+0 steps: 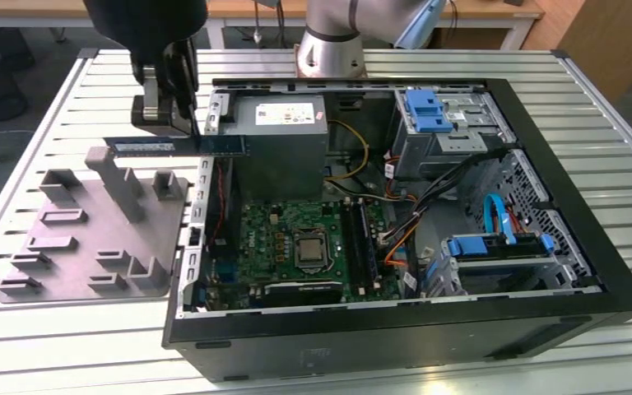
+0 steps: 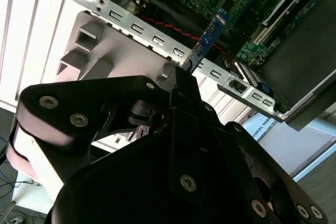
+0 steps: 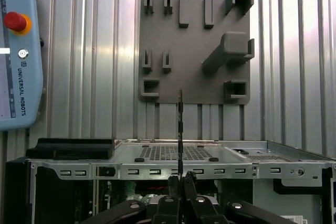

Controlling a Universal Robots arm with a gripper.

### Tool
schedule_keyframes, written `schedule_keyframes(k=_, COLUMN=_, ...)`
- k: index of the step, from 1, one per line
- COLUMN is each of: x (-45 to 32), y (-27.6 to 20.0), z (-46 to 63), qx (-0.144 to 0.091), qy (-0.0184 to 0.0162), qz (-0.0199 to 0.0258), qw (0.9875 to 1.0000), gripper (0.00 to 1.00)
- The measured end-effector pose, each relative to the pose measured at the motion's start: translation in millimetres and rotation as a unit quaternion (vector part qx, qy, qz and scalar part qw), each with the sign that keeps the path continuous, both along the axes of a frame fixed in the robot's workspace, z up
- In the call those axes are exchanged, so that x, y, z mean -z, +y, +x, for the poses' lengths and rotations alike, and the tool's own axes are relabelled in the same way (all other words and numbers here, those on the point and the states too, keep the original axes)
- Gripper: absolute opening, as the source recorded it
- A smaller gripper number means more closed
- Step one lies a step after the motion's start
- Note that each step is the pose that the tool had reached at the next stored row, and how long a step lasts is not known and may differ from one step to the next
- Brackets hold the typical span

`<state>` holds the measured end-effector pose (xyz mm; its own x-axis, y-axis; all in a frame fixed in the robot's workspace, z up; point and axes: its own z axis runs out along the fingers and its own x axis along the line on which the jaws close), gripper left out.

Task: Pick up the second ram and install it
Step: 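Pick up the second ram and move it above second insertion slot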

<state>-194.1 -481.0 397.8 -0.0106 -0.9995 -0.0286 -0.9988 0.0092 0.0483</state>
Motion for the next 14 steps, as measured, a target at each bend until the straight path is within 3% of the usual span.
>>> schedule_keyframes(k=8, x=0.8, y=0.0, z=16.2, qx=0.000, qy=0.0007, qz=0.0000, qw=1.0000, gripper=0.14)
schedule_keyframes(k=14, x=2.8, y=0.4, z=40.8, qx=0.000, qy=0.0033, qz=0.0000, qw=1.0000, gripper=0.14)
